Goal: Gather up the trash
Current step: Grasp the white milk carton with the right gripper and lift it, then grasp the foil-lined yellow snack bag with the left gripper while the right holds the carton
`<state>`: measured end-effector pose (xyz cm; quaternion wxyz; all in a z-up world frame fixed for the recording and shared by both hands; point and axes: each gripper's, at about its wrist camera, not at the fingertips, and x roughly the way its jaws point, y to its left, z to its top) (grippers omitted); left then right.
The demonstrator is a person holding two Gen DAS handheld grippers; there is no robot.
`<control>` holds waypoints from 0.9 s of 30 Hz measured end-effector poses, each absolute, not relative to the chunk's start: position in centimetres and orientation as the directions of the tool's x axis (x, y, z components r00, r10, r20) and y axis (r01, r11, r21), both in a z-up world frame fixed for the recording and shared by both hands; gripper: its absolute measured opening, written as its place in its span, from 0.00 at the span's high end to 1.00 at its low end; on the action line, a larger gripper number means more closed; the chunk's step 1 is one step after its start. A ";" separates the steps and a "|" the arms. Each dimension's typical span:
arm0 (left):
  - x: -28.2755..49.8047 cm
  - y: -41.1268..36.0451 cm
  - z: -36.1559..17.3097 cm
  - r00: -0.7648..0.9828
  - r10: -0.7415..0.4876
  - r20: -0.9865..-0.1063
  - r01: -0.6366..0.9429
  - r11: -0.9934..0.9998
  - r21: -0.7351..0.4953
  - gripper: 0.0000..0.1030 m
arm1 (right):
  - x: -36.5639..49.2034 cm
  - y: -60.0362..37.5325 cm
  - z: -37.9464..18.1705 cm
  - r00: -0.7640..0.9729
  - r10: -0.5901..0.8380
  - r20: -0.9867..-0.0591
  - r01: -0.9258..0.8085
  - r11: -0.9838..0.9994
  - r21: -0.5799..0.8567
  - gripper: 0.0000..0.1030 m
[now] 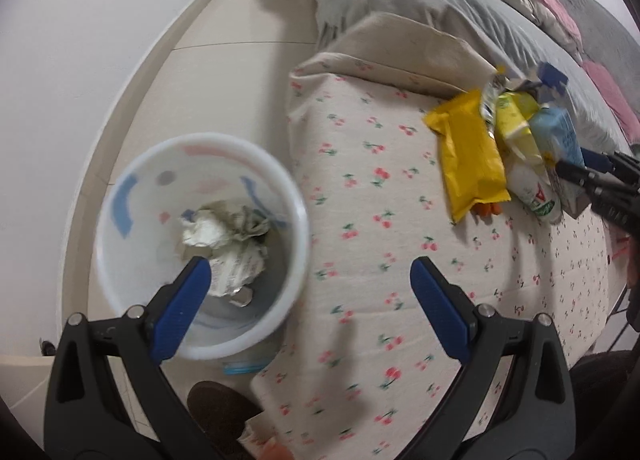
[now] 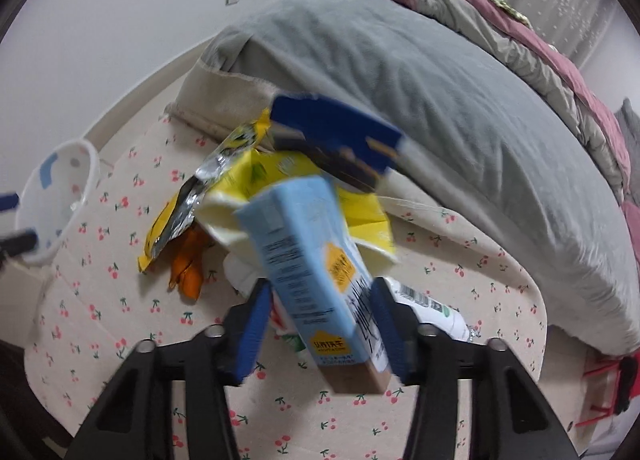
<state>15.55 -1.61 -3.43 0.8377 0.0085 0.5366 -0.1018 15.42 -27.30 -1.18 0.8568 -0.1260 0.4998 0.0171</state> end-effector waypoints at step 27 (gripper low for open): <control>17.5 -15.1 -4.0 0.413 -0.244 -0.877 0.353 0.931 -0.092 0.44 | 10.7 -34.2 3.2 0.529 0.056 -0.847 0.031 0.996 0.085 0.62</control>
